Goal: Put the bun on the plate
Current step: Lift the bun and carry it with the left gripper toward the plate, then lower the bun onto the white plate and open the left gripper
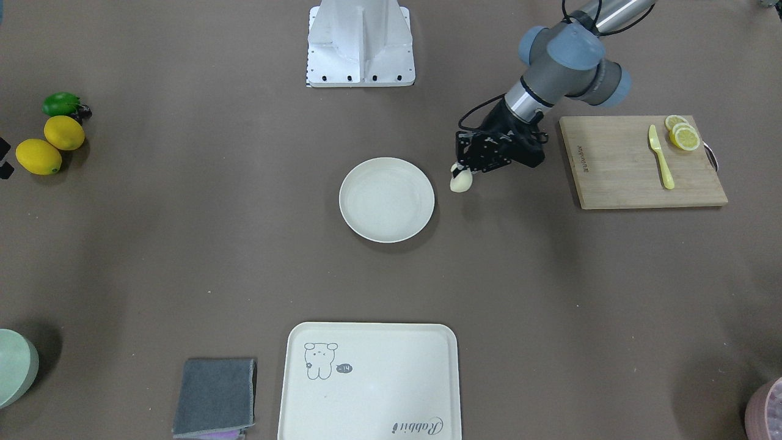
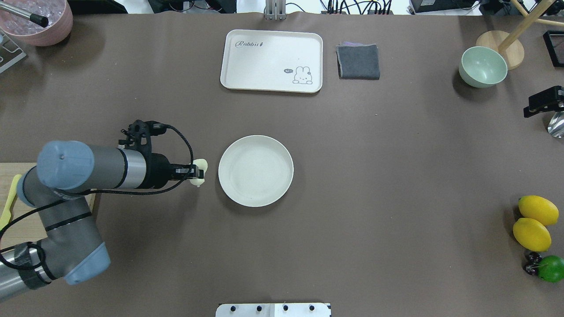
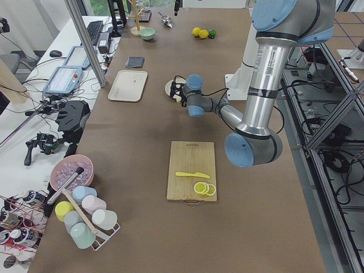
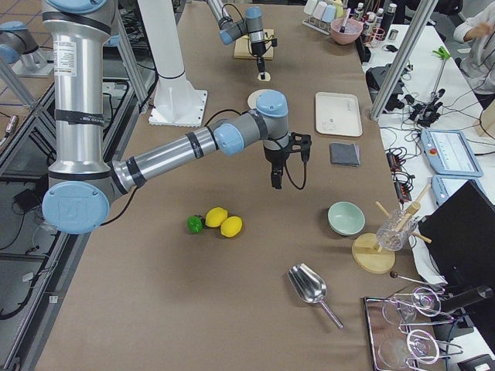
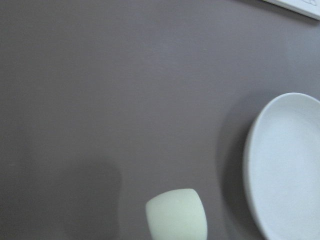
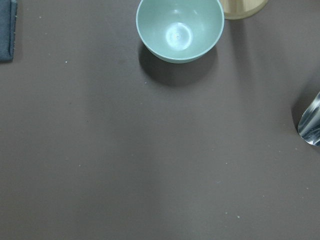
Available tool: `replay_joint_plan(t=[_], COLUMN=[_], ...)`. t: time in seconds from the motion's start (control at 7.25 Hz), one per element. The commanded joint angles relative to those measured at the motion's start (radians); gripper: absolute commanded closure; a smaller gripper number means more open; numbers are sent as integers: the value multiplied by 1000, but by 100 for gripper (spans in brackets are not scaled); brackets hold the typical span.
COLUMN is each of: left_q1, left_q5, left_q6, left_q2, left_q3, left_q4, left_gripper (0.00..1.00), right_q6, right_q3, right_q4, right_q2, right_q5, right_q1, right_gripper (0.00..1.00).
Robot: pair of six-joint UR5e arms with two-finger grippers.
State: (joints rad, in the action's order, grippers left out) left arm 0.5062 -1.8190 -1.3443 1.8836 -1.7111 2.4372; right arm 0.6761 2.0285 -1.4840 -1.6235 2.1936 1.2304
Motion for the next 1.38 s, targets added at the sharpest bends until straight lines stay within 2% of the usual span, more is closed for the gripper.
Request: replay_joint_plan(t=[0.0, 0.14, 0.28, 0.41, 0.55, 0.83, 1.24], left_q1=[-122, -129, -129, -126, -120, -101, -72], left_q5=[151, 171, 173, 175, 182, 185, 187], left_q6=[-51, -70, -68, -65, -61, -59, -58], left_q2=[183, 240, 244, 241, 239, 239, 238], left_q3=[81, 140, 149, 153, 156, 156, 153], left_q4=[-85, -86, -86, -84, -86, -87, -92], left_gripper=[98, 94, 80, 54, 38, 27, 17], right_q6=[-29, -30, -64, -110, -122, -124, -124], right_q3=[-14, -16, -17, -21, -21, -22, -21], right_q4=[-1, -1, -2, -2, -2, -1, -1], right_q2=[-16, -21, -24, -41, -44, -46, -53], right_q5=[9, 11, 12, 14, 17, 38, 38], right_q1=[26, 34, 35, 41, 52, 63, 69], right_gripper=[0, 0, 0, 0, 0, 0, 0])
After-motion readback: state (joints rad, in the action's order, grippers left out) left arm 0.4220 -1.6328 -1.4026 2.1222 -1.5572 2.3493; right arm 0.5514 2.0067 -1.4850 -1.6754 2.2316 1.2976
